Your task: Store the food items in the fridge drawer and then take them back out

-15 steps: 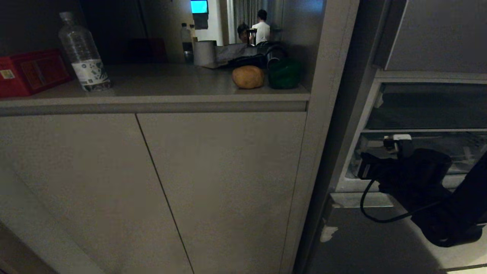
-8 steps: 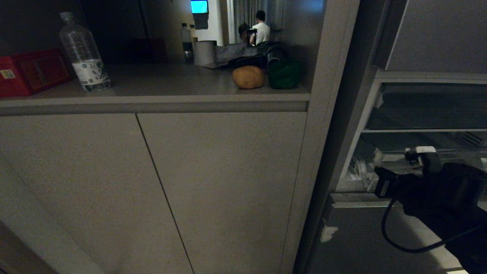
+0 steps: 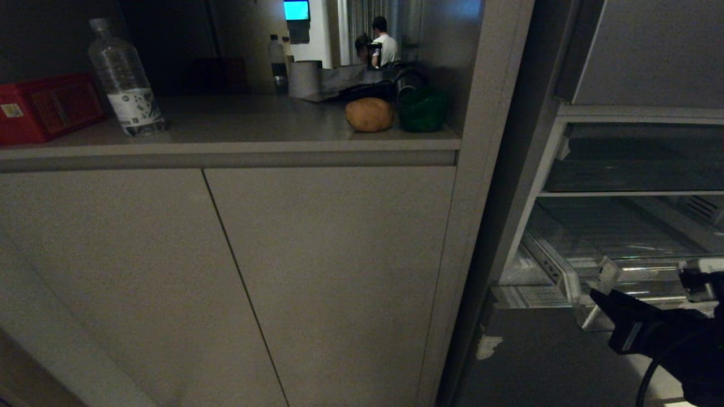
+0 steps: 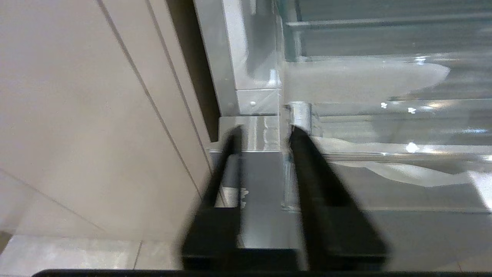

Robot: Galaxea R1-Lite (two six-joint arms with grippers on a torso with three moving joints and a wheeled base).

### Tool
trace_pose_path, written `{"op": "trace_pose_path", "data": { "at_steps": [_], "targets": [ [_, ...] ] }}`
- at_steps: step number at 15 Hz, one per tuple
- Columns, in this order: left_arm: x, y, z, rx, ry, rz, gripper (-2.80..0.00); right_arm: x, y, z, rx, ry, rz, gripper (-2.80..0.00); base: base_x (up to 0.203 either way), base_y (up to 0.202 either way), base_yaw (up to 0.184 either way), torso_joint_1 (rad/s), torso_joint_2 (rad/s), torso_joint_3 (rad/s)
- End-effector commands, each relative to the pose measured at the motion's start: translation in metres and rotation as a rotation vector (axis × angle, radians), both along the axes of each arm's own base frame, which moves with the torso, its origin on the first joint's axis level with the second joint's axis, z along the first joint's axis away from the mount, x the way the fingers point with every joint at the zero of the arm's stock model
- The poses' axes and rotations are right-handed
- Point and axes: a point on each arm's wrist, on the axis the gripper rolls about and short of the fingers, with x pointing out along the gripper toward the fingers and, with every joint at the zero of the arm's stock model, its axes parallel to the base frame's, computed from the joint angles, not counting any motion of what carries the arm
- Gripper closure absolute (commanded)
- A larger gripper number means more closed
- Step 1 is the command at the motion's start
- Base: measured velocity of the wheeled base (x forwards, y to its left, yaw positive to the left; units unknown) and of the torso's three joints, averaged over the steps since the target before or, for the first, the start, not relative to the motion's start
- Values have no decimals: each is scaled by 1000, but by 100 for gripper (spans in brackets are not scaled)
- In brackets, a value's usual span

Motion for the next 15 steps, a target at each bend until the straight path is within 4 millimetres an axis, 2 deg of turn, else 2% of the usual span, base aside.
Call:
{"op": "trace_pose_path", "data": {
  "at_steps": [1,8,10,12,13,14,15],
  "targets": [
    [0,0,0,0,0,0,0,-24,-2,10,3,-55,0,-280,0,0,0,0,0,0],
    [0,0,0,0,0,0,0,-67,-6,34,1,-118,0,-280,0,0,0,0,0,0],
    [0,0,0,0,0,0,0,-80,-8,55,1,-95,1,-280,0,0,0,0,0,0],
    [0,0,0,0,0,0,0,-88,-8,92,18,-49,6,-280,0,0,0,0,0,0],
    [0,0,0,0,0,0,0,-92,-9,114,37,-24,13,0,0,0,0,0,0,0],
    [0,0,0,0,0,0,0,-91,-9,133,57,10,12,0,0,0,0,0,0,0],
    [0,0,0,0,0,0,0,-83,-8,144,69,50,7,0,0,0,0,0,0,0]
  ]
}}
